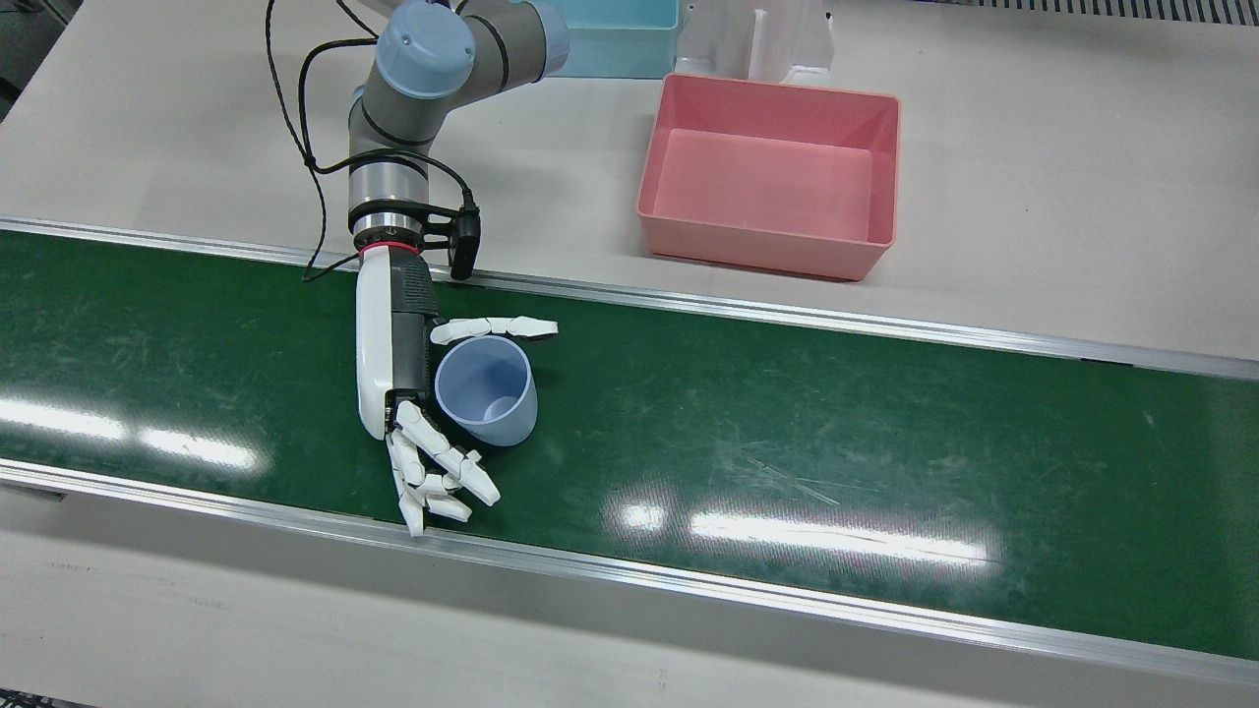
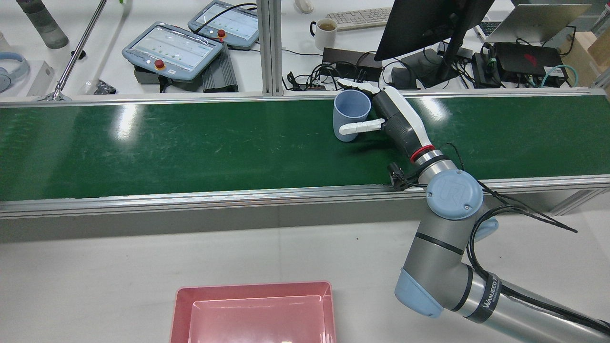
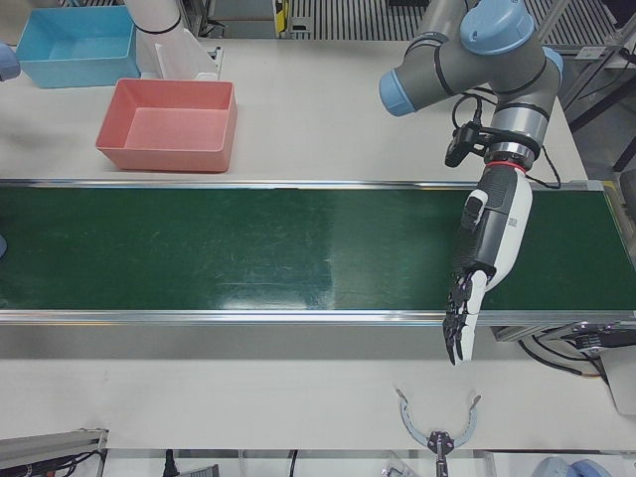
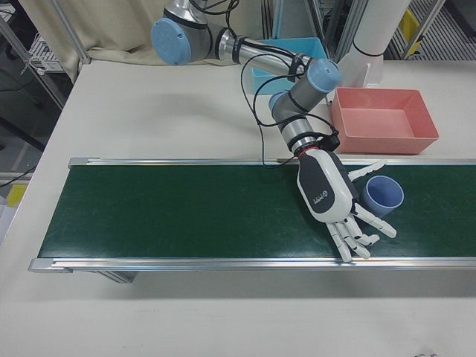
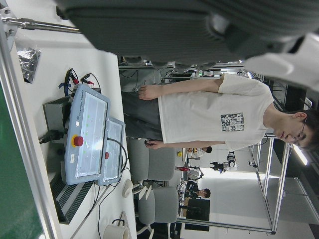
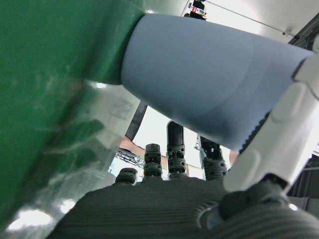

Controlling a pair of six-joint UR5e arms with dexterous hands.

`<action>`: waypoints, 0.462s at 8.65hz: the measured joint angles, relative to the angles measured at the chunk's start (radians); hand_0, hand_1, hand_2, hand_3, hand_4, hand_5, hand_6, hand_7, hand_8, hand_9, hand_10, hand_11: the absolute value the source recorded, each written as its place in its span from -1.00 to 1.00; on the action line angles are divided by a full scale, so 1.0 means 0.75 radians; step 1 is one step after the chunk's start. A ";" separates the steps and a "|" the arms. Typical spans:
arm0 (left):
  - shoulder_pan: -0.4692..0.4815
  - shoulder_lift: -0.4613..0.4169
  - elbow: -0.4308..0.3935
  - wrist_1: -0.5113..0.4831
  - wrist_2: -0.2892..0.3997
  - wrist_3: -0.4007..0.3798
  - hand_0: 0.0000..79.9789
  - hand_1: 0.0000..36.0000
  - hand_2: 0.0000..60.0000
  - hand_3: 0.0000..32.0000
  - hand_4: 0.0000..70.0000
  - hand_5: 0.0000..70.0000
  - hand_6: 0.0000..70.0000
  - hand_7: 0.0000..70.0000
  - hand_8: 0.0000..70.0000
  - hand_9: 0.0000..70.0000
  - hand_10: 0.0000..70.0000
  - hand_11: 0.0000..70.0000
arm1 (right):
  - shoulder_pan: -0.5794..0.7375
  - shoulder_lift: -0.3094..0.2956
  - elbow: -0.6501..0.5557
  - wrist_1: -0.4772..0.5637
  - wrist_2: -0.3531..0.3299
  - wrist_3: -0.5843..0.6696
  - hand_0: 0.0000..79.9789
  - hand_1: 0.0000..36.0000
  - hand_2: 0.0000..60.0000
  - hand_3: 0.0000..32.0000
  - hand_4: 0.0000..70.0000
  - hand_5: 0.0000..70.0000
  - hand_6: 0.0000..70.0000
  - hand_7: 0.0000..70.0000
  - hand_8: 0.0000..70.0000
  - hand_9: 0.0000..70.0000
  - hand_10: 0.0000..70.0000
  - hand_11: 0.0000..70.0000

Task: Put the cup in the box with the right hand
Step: 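Close the right hand around the light blue cup on the belt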

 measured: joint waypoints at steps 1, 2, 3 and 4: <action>0.000 0.000 0.000 0.000 0.000 0.000 -1.00 -1.00 -1.00 -1.00 -1.00 -1.00 -1.00 -1.00 -1.00 -1.00 -1.00 -1.00 | 0.000 -0.001 0.003 0.000 0.015 0.000 0.36 0.71 0.58 -1.00 -0.14 -0.73 -0.23 1.00 -0.22 0.42 -0.65 -0.44; 0.000 0.000 0.000 0.001 0.000 0.000 -1.00 -1.00 -1.00 -1.00 -1.00 -1.00 -1.00 -1.00 -1.00 -1.00 -1.00 -1.00 | 0.000 -0.002 0.005 -0.001 0.032 0.000 0.26 0.72 1.00 -1.00 -0.11 -0.75 -0.22 1.00 -0.21 0.44 -0.61 -0.39; 0.000 0.000 -0.001 0.001 0.000 0.000 -1.00 -1.00 -1.00 -1.00 -1.00 -1.00 -1.00 -1.00 -1.00 -1.00 -1.00 -1.00 | 0.000 -0.004 0.007 -0.001 0.041 0.000 0.23 0.80 1.00 -1.00 -0.16 -0.75 -0.25 1.00 -0.23 0.43 -0.62 -0.40; -0.001 0.000 -0.002 0.001 0.000 0.000 -1.00 -1.00 -1.00 -1.00 -1.00 -1.00 -1.00 -1.00 -1.00 -1.00 -1.00 -1.00 | 0.000 -0.005 0.009 -0.001 0.047 0.001 0.23 0.94 1.00 -1.00 -0.10 -0.75 -0.25 1.00 -0.24 0.42 -0.63 -0.41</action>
